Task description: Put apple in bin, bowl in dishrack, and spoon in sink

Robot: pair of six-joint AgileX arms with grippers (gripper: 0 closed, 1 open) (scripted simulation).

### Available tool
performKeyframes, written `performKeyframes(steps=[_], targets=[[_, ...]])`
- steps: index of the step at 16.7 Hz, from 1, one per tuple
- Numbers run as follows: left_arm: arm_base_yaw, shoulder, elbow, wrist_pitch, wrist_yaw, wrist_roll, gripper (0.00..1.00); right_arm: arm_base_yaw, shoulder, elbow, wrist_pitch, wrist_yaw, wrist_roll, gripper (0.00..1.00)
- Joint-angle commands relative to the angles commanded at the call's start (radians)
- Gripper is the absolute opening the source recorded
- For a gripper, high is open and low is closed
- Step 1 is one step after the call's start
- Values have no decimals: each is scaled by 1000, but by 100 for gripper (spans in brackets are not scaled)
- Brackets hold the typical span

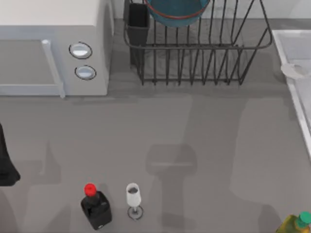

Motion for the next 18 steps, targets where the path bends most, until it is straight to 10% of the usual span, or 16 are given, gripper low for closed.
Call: performKeyframes(steps=[14, 18], targets=[[0, 0, 0, 0, 0, 0, 100, 0, 0, 0, 0, 0, 0, 98], [0, 0, 0, 0, 0, 0, 100, 0, 0, 0, 0, 0, 0, 100]])
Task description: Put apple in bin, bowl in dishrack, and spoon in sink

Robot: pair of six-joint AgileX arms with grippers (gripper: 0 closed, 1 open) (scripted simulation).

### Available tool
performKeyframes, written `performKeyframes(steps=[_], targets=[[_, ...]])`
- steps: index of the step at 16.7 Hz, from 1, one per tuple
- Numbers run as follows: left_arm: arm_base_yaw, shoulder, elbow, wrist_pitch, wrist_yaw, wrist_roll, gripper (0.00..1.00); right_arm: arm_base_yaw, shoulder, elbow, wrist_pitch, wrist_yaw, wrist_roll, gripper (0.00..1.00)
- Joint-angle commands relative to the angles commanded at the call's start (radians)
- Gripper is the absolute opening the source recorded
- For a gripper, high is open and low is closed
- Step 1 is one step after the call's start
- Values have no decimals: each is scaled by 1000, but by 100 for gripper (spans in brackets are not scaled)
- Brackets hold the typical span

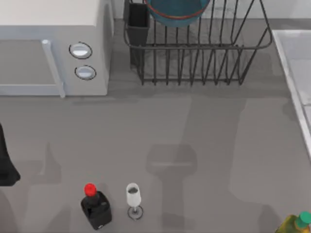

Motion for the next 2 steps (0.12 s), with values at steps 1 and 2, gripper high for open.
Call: performKeyframes(steps=[1, 2], targets=[[0, 0, 0, 0, 0, 0, 100, 0, 0, 0, 0, 0, 0, 100], [0, 0, 0, 0, 0, 0, 100, 0, 0, 0, 0, 0, 0, 100]])
